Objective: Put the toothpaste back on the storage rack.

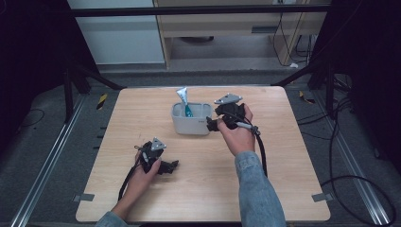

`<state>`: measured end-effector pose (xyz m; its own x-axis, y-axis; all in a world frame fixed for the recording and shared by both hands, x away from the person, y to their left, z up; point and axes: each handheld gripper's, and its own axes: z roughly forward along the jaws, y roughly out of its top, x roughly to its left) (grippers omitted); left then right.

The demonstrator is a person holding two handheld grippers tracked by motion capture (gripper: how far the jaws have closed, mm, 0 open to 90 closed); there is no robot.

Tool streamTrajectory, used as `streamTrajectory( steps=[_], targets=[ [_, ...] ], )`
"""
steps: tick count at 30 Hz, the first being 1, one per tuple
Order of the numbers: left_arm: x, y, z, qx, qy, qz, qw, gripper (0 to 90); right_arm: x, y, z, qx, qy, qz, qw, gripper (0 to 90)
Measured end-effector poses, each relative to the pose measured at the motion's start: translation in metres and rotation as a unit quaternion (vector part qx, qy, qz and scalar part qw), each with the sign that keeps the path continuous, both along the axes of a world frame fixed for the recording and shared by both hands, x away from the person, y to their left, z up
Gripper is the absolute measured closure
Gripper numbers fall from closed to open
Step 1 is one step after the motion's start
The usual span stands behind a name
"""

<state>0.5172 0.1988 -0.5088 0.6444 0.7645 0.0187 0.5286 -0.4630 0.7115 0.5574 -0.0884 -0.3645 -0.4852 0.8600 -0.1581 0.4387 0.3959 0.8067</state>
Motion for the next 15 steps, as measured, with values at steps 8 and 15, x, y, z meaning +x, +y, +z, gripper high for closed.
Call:
streamTrajectory(
  steps=[8,15],
  targets=[
    [0.000,0.000,0.000,0.000,0.000,0.000,1.0000,0.0,-0.004,-0.028,-0.009,0.003,0.004,-0.019,0.9998,11.0],
    [0.000,0.000,0.000,0.000,0.000,0.000,1.0000,0.0,-0.008,-0.050,-0.018,0.004,0.010,-0.038,0.9992,12.4]
  ],
)
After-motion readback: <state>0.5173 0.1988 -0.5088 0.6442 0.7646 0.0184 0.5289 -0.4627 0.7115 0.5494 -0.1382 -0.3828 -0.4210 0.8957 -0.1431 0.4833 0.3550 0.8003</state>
